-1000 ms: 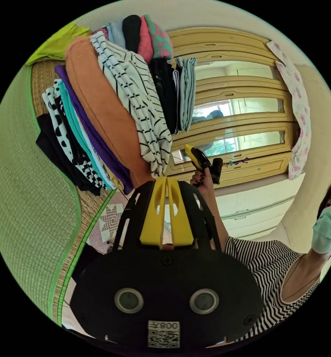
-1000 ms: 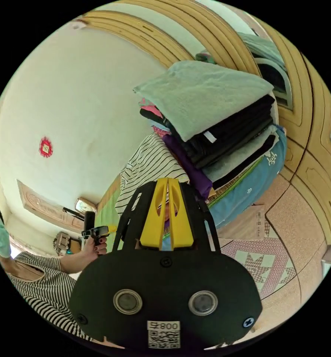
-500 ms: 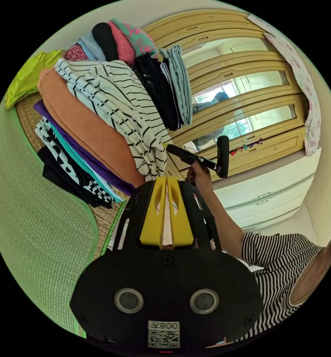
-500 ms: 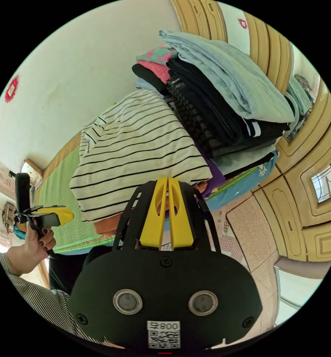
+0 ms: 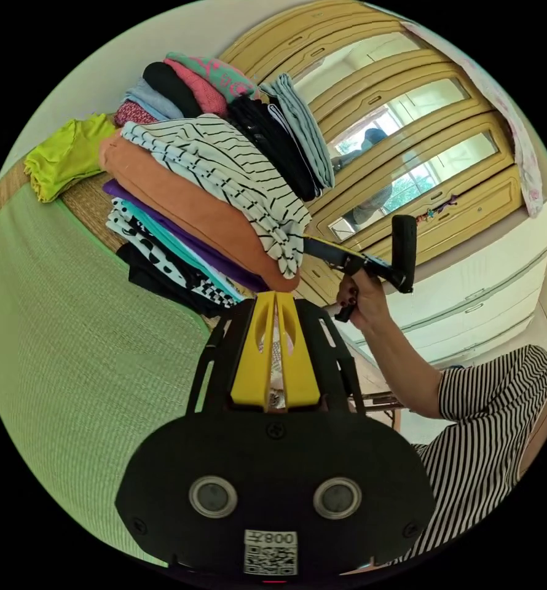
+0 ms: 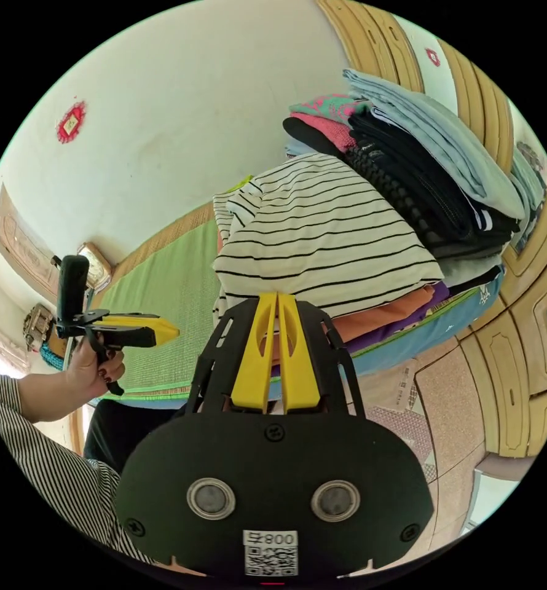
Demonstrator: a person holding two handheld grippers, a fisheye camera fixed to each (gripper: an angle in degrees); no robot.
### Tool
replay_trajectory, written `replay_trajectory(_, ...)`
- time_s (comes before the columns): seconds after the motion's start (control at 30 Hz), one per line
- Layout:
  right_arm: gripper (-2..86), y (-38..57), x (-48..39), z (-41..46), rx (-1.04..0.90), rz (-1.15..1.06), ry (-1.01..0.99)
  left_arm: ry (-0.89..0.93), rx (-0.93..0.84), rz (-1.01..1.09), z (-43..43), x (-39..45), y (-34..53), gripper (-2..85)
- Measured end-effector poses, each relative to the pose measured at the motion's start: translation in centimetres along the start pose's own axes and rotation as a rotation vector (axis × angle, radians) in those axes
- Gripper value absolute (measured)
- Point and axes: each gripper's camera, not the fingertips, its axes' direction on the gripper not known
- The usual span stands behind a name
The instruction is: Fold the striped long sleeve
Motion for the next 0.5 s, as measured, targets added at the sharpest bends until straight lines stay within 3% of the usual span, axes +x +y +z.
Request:
replay_trajectory(0.23,0.3,-1.3,-7.6,-3.3,0.250,-0.179,-0.074,-0.354,-0.094,-0.095,-4.7,-4.4,10.3,0.1)
replay_trajectory(0.5,2.2,-11.3,-19.1,5.9,0.284,-0.382,-0.223,-0.442,-0.184,-0.193,-6.6,-7.9,17.7,0.1)
